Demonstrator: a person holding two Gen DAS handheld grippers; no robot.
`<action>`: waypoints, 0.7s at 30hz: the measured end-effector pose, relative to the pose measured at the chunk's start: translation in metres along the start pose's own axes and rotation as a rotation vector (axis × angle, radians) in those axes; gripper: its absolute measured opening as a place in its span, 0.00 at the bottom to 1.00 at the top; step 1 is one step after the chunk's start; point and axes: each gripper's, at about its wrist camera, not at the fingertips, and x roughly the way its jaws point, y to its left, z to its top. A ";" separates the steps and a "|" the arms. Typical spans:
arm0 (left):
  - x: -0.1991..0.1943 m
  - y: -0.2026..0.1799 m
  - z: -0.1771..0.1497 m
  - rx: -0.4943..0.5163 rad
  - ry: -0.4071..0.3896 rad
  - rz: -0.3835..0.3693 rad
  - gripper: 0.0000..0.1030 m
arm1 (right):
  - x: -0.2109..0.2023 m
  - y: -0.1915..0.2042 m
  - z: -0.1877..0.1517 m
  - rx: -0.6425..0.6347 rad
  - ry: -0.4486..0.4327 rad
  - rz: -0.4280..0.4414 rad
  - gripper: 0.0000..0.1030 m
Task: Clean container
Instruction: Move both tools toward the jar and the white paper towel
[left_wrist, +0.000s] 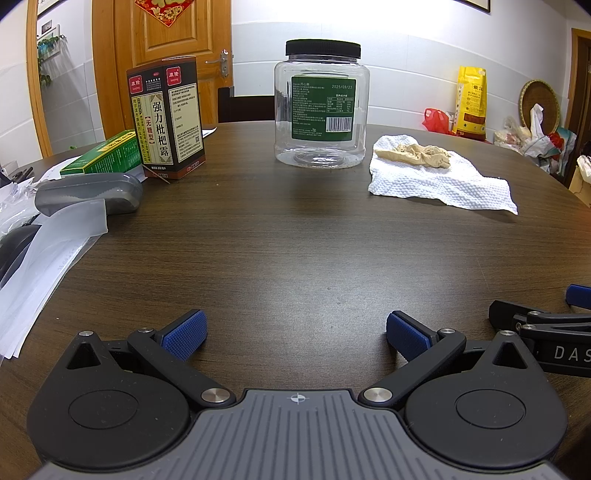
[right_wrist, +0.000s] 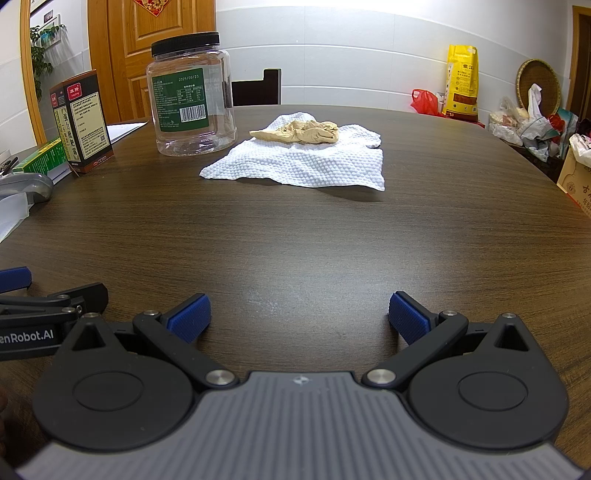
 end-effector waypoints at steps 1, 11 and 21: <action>0.000 0.000 0.000 0.000 0.000 0.000 1.00 | 0.000 0.000 0.000 0.000 0.000 0.000 1.00; 0.003 -0.002 0.001 0.000 0.000 0.000 1.00 | 0.001 0.000 0.000 0.000 0.000 0.000 1.00; 0.003 0.001 0.003 -0.018 -0.012 -0.009 1.00 | 0.002 -0.007 0.009 0.029 -0.029 0.025 1.00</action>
